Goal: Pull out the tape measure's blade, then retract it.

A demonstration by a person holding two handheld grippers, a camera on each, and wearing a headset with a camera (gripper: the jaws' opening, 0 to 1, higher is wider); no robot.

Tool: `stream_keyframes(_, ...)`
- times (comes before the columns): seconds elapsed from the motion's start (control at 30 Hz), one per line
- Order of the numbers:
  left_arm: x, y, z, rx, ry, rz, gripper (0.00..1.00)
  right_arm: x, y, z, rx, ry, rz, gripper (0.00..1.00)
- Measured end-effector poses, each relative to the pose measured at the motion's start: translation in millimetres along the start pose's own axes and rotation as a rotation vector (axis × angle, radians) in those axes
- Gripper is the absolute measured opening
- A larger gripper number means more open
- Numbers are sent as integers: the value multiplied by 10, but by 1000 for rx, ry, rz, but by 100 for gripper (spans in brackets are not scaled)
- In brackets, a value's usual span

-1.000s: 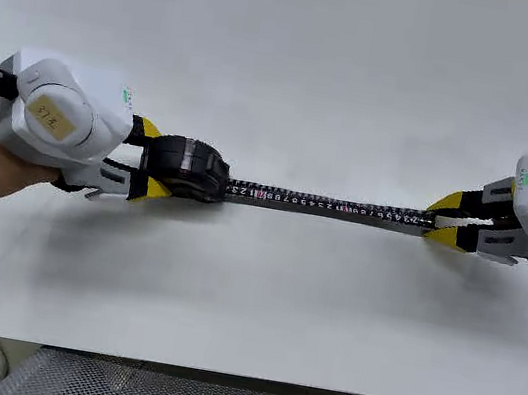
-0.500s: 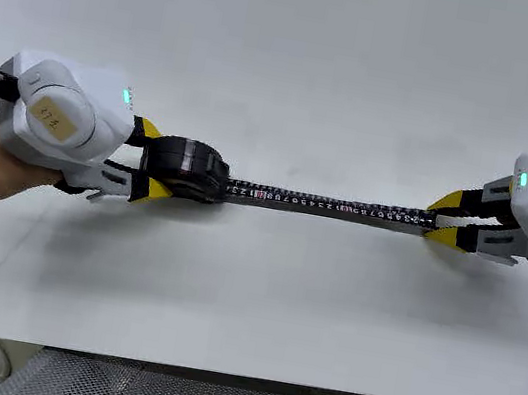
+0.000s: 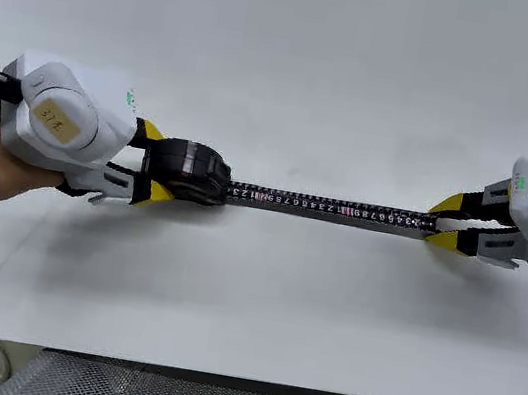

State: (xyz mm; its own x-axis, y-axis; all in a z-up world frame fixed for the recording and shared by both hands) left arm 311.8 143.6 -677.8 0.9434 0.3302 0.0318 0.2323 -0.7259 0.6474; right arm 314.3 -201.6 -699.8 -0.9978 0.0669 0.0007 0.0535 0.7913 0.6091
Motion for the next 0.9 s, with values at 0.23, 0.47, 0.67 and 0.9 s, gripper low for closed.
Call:
stream_keyframes(0.23, -12, -8, 6, 5, -6, -1, 37, 7, -3, -7, -6, -3, 41, 19)
stream_keyframes(0.47, -7, 2, 0, 0, -4, -4, 37, -19, 42, -21, -21, -11, 51, 20)
stream_keyframes(0.67, 19, 26, -57, -42, 17, -64, 44, -38, 103, -60, -81, -37, 126, 25)
stream_keyframes(0.9, 22, 42, -146, -93, 43, -170, 50, -16, 150, -98, -118, -80, 199, 38)
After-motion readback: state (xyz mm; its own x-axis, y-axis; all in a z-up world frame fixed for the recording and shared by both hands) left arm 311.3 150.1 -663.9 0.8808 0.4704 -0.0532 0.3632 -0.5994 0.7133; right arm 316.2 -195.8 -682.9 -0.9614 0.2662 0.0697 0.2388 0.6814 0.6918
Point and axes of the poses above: the centre of the closed fingertips' face, and the gripper's own axes: z roughly forward along the fingers, x roughly to its left, y roughly out of its top, the point moved 6 cm from there along -z, roughly backward along the fingers, and after that the axes turned 6 degrees about -x, right-handed, at the moved point
